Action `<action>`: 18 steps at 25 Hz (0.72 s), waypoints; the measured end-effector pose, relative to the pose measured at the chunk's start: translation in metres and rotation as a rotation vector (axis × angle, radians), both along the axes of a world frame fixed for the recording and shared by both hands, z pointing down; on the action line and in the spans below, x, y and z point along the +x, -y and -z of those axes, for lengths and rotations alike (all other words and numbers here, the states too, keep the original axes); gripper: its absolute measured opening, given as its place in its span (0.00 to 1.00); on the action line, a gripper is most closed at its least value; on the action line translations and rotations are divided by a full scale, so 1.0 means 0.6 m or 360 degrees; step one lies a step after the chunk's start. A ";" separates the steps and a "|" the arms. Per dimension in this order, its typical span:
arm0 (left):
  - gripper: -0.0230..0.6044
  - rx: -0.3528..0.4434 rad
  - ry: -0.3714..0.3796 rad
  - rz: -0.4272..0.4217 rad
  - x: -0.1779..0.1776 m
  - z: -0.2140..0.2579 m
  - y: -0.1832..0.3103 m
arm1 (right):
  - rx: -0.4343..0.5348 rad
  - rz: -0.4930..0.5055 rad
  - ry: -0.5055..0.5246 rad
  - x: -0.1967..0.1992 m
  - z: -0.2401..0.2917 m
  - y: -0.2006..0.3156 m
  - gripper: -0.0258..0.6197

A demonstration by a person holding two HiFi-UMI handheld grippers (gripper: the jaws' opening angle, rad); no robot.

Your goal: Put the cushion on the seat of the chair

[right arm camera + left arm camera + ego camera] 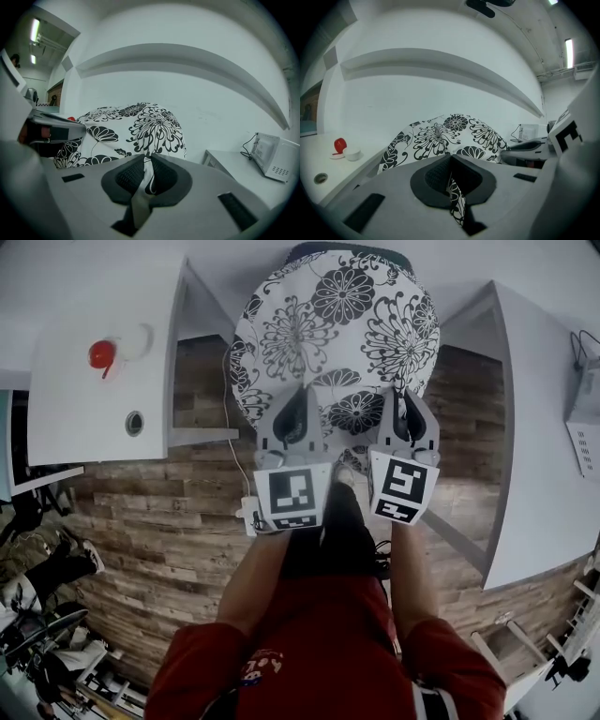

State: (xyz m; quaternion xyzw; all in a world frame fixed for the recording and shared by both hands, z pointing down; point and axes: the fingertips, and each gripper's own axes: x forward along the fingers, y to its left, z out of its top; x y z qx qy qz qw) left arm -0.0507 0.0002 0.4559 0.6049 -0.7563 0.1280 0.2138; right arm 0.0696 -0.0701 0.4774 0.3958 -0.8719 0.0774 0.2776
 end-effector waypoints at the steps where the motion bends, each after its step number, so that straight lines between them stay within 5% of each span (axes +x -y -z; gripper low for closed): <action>1: 0.08 -0.0004 -0.0004 -0.0002 -0.001 -0.002 0.001 | -0.0008 -0.0002 -0.0008 0.000 -0.004 0.001 0.11; 18: 0.08 -0.0142 -0.0065 0.0043 0.003 -0.004 0.011 | -0.0130 0.0050 -0.0114 0.001 -0.002 0.016 0.11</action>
